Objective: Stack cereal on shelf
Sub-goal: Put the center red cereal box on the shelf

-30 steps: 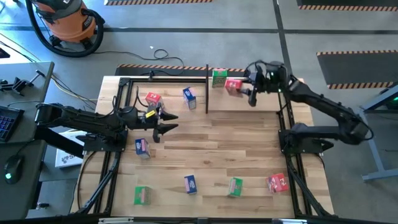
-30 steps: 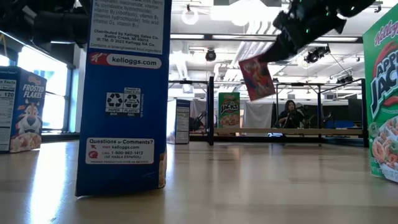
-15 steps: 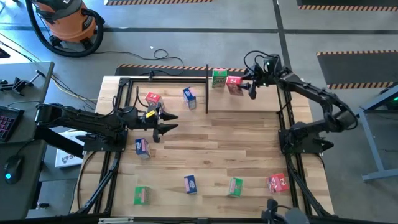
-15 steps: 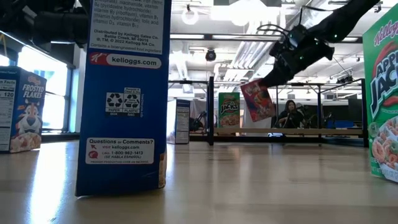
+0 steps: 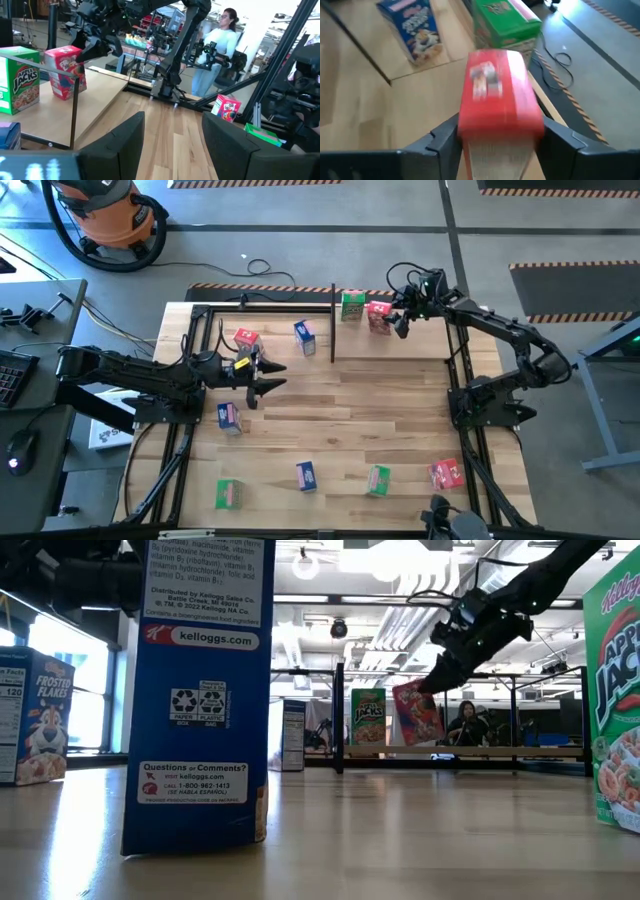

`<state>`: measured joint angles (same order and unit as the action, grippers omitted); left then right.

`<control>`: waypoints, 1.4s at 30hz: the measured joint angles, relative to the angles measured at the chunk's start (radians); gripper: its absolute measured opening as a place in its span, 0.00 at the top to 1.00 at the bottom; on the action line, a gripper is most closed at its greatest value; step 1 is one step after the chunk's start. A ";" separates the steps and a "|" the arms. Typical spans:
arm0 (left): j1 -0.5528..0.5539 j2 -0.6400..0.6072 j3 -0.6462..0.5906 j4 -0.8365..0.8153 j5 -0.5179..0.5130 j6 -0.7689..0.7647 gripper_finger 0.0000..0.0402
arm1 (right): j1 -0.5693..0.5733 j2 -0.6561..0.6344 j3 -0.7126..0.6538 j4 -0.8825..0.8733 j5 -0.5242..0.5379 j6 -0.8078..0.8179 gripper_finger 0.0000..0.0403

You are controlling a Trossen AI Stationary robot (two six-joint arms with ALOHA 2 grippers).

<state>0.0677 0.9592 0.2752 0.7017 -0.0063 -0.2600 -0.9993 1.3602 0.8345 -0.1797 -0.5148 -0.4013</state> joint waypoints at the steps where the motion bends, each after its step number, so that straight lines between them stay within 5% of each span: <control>1: 0.000 0.000 0.000 0.000 -0.001 0.000 0.53 | 0.000 0.000 0.000 0.000 0.014 0.000 0.47; 12: 0.000 0.000 0.000 0.000 -0.002 0.000 0.53 | 0.000 -0.099 0.063 -0.107 0.128 0.017 0.40; 18: 0.000 0.000 0.000 -0.016 -0.007 -0.011 0.53 | 0.041 -0.201 0.183 -0.342 0.217 0.066 0.40; 26: 0.004 0.019 0.000 -0.111 -0.098 -0.071 0.55 | 0.226 -0.214 0.185 -0.678 0.361 0.233 0.66; 33: 0.029 0.018 0.002 -0.010 -0.105 -0.040 0.78 | 0.296 -0.160 -0.012 -0.505 0.454 0.329 0.96; 37: 0.080 0.019 0.001 -0.027 -0.104 -0.071 0.96 | 0.291 -0.130 -0.094 -0.314 0.491 0.379 0.98; 42: 0.118 0.019 0.001 -0.029 -0.088 -0.087 0.97 | 0.279 -0.073 -0.136 -0.160 0.526 0.423 0.98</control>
<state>0.1861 0.9779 0.2767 0.6724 -0.0943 -0.3470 -0.7200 1.2874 0.6987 -0.3400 0.0116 0.0219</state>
